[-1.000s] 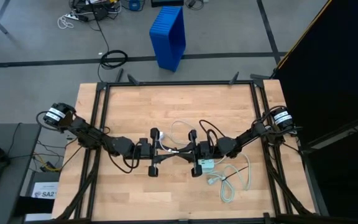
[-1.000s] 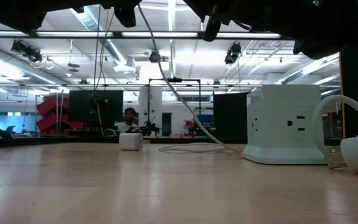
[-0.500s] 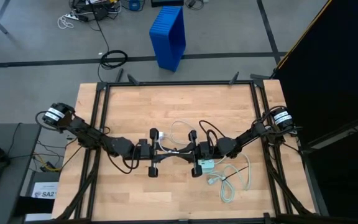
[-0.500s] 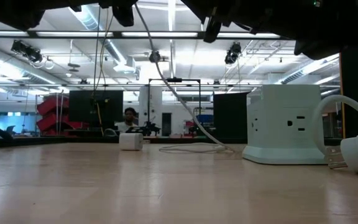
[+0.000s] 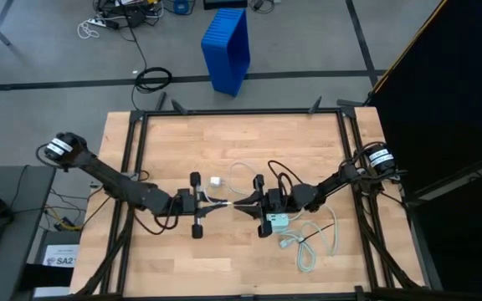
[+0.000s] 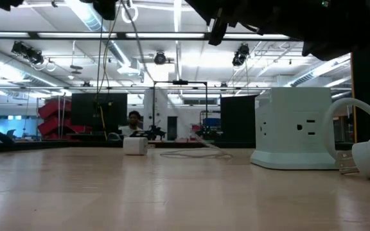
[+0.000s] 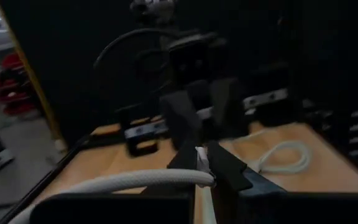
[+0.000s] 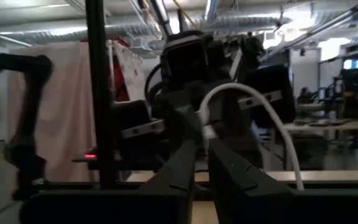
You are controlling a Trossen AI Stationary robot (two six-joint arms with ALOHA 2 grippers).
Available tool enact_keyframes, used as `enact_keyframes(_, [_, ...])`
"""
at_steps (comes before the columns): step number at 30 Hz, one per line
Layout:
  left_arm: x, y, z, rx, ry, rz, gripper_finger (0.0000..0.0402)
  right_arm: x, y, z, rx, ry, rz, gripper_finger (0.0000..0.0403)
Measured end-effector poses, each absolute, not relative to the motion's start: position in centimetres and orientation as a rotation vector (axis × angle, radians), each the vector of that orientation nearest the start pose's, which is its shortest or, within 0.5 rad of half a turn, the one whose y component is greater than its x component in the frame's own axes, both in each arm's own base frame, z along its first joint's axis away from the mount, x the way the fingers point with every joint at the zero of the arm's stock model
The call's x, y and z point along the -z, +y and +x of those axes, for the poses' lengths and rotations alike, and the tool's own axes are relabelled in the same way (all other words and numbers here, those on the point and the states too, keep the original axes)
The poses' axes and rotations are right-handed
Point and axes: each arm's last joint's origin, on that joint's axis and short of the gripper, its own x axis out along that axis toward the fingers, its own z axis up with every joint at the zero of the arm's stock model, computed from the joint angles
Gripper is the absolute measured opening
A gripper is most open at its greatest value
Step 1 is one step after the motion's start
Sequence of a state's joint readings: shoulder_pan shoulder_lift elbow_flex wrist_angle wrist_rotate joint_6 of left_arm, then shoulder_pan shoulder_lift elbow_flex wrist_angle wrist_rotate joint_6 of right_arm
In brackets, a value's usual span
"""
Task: Insert USB
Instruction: Insert the white charger cable into the white charger adapter
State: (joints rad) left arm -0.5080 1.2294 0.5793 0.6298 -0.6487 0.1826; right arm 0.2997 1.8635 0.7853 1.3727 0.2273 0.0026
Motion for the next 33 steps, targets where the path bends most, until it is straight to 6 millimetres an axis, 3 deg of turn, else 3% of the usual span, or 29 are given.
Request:
enact_keyframes(5, [-25.7,-11.4,21.1,-0.173,0.071,0.215,0.0001,-21.1,9.3,35.0,-0.022,-0.178,0.080,0.0093])
enact_keyframes(14, [-25.1,-11.0,18.6,-0.227,0.218,0.215,0.0000,-23.5,5.2,40.4,0.165,0.460,0.033,0.0156])
enact_keyframes(20, [-24.1,-10.5,16.4,-0.194,0.358,0.132,0.0000,-23.5,1.6,41.1,0.163,0.521,0.083,0.0177])
enact_keyframes(27, [-23.6,-10.4,16.0,-0.209,0.407,0.106,0.0000,-19.7,-2.7,41.9,0.143,0.644,0.161,0.0207])
enact_keyframes(33, [-23.5,-10.3,16.1,-0.219,0.409,0.106,0.0000,-16.4,-3.4,44.0,0.104,0.692,0.110,0.0247])
